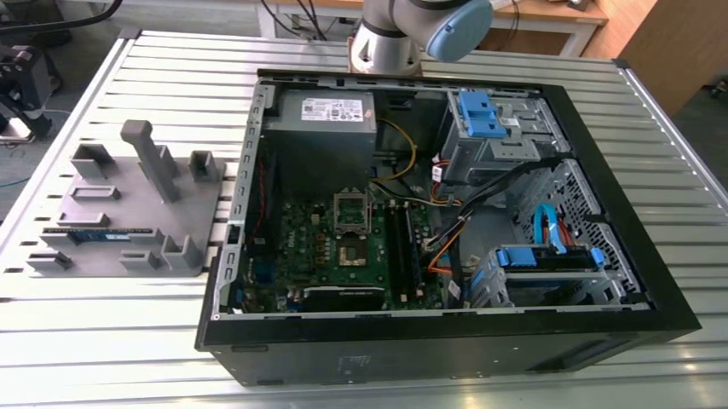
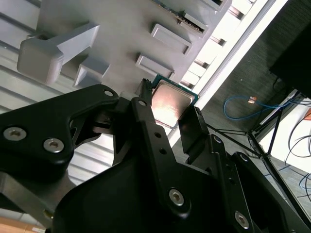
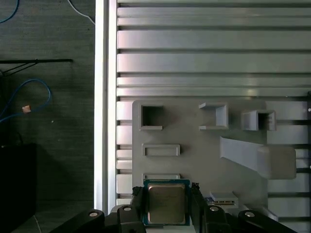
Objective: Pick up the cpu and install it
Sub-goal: 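Pick up the cpu and move it towards the insertion slot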
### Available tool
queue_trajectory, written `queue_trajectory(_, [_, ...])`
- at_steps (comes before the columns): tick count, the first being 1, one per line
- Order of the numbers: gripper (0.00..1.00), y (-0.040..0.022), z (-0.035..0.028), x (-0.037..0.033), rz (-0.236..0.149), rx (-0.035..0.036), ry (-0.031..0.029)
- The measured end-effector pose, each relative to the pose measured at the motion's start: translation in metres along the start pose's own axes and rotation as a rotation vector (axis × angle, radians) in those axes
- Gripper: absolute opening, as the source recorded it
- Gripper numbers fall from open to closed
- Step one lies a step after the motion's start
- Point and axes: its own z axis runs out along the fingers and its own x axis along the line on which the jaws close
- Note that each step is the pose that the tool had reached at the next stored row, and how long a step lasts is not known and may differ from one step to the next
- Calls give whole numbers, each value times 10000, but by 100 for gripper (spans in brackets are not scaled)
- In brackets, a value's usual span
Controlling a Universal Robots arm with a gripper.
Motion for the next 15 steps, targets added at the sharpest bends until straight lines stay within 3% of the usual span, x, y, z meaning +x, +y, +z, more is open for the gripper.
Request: queue_trajectory(15, [47, 5, -110, 0, 0, 0, 1])
